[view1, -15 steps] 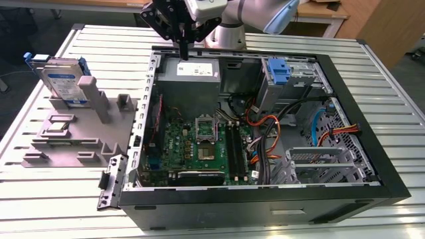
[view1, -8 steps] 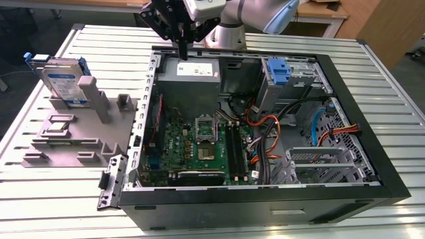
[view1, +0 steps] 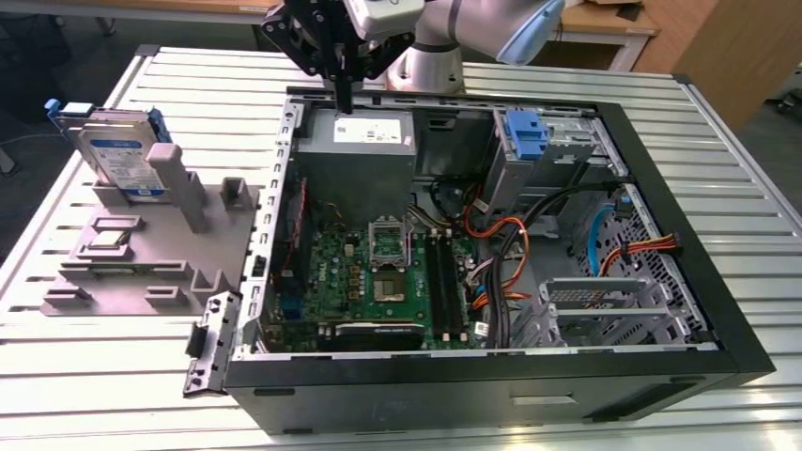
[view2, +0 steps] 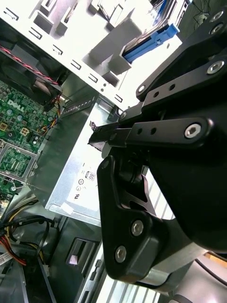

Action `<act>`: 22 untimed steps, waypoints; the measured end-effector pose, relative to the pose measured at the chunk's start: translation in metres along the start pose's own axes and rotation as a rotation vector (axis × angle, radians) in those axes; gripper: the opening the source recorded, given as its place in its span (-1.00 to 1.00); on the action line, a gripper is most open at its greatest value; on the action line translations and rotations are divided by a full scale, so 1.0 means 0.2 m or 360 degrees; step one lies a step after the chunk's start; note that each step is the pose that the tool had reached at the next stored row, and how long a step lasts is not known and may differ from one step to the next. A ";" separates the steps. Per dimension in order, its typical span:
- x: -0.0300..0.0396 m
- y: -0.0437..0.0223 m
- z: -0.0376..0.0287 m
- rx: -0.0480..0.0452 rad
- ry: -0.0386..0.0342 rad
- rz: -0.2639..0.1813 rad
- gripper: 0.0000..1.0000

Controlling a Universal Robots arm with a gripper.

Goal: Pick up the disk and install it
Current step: 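Reach for the disk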

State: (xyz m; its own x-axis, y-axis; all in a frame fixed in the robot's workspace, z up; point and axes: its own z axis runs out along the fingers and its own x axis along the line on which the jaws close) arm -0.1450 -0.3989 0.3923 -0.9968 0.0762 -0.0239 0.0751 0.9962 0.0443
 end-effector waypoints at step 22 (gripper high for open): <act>0.069 -0.005 0.004 0.0000 0.0000 0.0000 -0.80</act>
State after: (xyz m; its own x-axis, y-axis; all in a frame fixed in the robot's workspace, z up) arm -0.1589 -0.3989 0.3912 -0.9968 0.0762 -0.0239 0.0751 0.9962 0.0443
